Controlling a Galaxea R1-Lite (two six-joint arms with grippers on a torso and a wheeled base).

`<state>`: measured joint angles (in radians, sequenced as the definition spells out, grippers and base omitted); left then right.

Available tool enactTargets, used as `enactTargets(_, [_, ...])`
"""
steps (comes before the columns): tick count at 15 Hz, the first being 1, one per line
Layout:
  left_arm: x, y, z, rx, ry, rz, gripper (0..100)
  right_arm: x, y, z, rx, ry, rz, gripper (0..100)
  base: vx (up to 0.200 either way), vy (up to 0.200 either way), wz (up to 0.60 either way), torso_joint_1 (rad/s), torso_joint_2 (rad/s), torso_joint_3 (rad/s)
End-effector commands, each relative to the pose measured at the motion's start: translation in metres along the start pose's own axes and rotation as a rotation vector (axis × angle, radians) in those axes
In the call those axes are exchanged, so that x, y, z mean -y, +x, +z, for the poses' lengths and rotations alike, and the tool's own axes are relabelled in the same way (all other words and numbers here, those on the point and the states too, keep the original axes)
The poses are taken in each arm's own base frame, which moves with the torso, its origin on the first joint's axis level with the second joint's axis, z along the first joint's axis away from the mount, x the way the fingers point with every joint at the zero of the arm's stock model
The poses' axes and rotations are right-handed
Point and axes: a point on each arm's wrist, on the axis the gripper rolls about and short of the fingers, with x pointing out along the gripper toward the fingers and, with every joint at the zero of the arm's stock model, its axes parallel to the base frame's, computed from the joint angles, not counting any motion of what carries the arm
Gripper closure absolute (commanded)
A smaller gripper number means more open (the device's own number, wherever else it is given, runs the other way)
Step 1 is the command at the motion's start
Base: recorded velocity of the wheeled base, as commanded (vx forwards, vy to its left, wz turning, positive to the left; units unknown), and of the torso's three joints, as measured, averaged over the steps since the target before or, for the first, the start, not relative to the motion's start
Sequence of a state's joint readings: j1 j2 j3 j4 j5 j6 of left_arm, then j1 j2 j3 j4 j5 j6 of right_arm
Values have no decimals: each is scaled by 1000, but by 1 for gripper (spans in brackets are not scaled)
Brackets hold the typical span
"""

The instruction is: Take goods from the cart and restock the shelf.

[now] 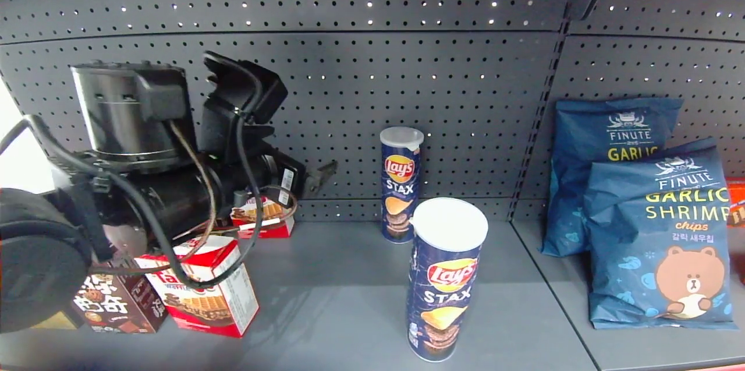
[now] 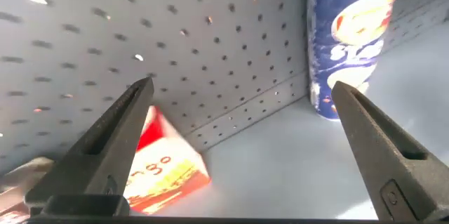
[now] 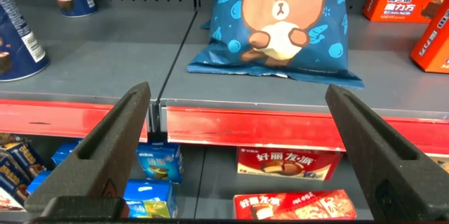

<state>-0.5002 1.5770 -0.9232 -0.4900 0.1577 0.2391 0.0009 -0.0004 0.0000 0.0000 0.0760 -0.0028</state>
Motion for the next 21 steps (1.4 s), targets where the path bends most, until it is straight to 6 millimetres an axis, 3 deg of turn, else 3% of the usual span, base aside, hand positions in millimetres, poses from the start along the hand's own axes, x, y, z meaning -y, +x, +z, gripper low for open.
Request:
enactTargets(1, [-7,-32,14,73,8,13,0,0,0,0,0,0,1,0,0,0,0,0,0,0])
enactTargets(7, [-9,-91,-7,87,67,6,0,0,0,0,-2,0,1,0,0,0,0,0,0,0])
enactTargets(11, [-17,-101,-30,25,54,60,0,0,1,1,-11,-3,-12,0,0,0,0,0,0,0])
enactTargets(12, [-18,-103,-33,18,44,73,0,0,-4,24,51,-14,-30,0,0,0,0,0,0,0])
enactTargets(13, [-20,-103,-31,25,27,83,0,2,8,115,67,12,-76,0,0,0,0,0,0,0])
enactTargets(14, [-20,-103,-31,26,24,85,0,4,27,143,11,31,-41,0,0,0,0,0,0,0])
enactTargets(15, [-20,-104,-31,25,24,84,0,2,28,144,-1,15,60,0,0,0,0,0,0,0])
enactTargets(16, [-20,-104,-31,25,24,83,0,1,34,129,-60,-19,133,0,0,0,0,0,0,0])
enactTargets(18, [-20,-103,-31,26,26,83,0,0,46,118,-135,-23,188,0,0,0,0,0,0,0])
enactTargets(21, [-20,-102,-31,22,30,80,0,-8,69,117,-242,-64,350,0,0,0,0,0,0,0])
